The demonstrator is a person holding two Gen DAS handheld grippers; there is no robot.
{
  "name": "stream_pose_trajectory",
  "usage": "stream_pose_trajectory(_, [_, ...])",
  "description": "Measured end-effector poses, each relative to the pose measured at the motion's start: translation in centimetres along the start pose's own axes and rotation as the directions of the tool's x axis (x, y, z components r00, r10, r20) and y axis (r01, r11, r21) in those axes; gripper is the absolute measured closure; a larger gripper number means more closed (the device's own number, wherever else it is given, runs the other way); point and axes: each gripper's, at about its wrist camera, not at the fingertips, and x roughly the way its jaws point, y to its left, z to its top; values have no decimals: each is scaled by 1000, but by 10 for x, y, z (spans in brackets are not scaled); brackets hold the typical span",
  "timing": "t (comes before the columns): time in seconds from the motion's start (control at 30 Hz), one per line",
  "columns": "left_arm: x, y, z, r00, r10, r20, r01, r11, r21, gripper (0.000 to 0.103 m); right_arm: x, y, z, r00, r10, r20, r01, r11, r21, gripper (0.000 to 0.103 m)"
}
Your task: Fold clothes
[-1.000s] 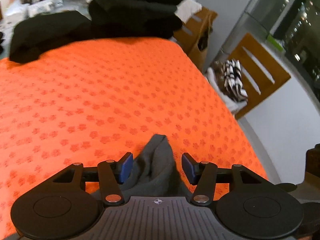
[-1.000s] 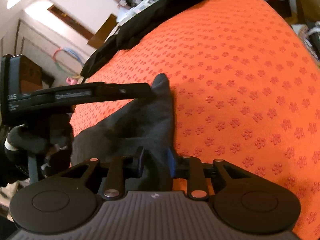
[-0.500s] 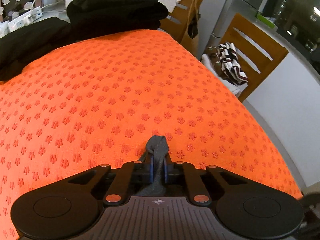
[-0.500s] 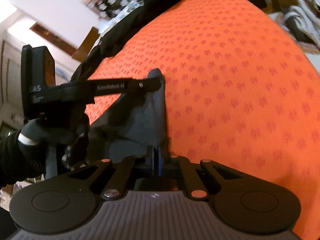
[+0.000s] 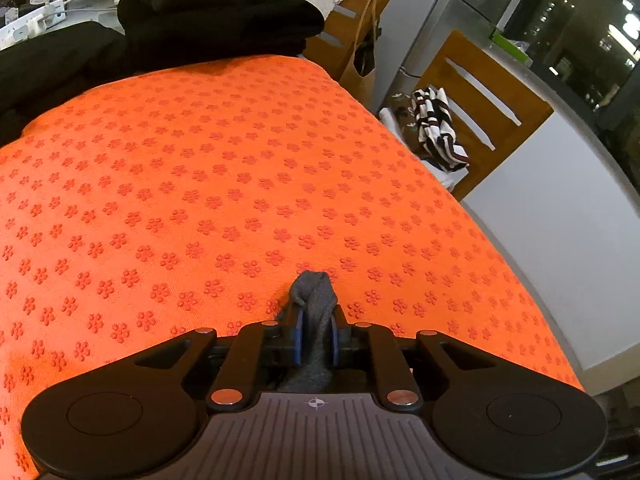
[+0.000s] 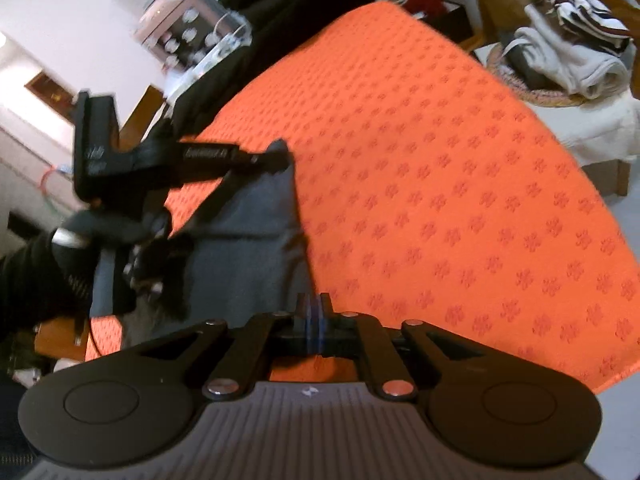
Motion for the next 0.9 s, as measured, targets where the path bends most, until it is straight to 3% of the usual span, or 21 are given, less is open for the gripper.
stream_pose_trajectory(0.1, [-2,0,1,1000,-15,5,15,1000,0,88,18,4,3,1000,11,-12,-12,999,-31,64])
stream_pose_trajectory(0.37, [-23,-3,-1,995,-64,77,63,998,16,92,49,-7,15,994,111,-4,-110,993,34,58])
stream_pose_trajectory(0.57, [-44,4,-4,983,-102,156,106,994,-17,92,69,-8,27,977,215,-5,-215,976,30,45])
stream_pose_trajectory(0.6, [-45,6,-4,983,-98,157,102,995,-21,92,72,-9,31,973,229,-13,-228,973,27,47])
stream_pose_trajectory(0.63, [-44,7,-3,984,-90,156,95,995,-24,92,74,-9,34,972,233,-26,-232,972,19,61])
stream_pose_trajectory(0.7, [-39,7,-1,986,-72,148,76,997,-21,92,76,-9,38,968,243,-56,-242,970,22,80])
stream_pose_trajectory(0.8, [-31,2,-2,989,-53,136,51,999,14,93,64,-4,39,964,257,-71,-256,966,22,82])
stream_pose_trajectory(0.9, [-22,-3,-4,991,-46,122,43,999,29,93,51,3,33,970,223,-95,-222,975,14,83])
